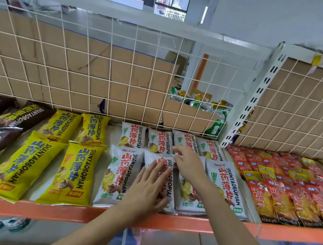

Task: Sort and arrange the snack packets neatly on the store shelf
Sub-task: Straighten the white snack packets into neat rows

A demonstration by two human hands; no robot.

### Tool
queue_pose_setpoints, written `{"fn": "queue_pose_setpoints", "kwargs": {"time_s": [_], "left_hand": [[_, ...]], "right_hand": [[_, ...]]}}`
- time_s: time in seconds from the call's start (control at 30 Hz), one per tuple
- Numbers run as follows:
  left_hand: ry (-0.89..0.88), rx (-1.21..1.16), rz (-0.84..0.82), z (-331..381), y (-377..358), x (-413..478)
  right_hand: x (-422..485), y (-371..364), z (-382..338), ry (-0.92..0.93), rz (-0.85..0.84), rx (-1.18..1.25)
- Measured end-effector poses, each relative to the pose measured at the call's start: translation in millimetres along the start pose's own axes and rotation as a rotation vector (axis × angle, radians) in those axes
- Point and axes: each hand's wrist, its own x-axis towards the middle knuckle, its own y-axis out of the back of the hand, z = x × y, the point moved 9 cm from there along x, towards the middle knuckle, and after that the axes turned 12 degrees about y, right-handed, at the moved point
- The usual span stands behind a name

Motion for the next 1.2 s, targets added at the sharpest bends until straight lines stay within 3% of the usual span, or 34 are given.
{"fn": "queue_pose_setpoints", "kwargs": {"time_s": [0.13, 0.3, 0.73, 0.9, 0.97, 1.1, 1.2], "left_hand": [[-0.049, 0.167, 0.033, 4.6, -6.6, 4.0], [-0.136, 0.268, 0.053, 8.2, -16.0, 2.8], [-0.032, 0.304, 0.063, 9.8, -30.0, 8.0], [0.012, 0.241, 0.019, 10.0, -32.7, 9.1], [0.059, 0.229, -0.042, 7.8, -35.9, 9.7], [-0.008, 0.081, 0.032, 16.6, -23.1, 9.8], [0.039, -0.014, 0.000, 16.6, -11.3, 11.7]], "right_hand": [[29.5, -20.8, -0.5, 0.072, -0.245, -0.158], [51.4, -40.5, -1.3, 0.151, -0.406, -0.322], [66.6, -39.6, 13.3, 0.177, -0.468, -0.374], [64.5, -38.0, 12.5, 0.175, -0.376, -0.249], [60.6, -17.6, 16.6, 0.147, -0.195, -0.168], [36.3, 23.8, 53.0, 0.062, 0.136, -0.256], [14.4, 24.7, 77.7, 0.001, 0.103, -0.339]]}}
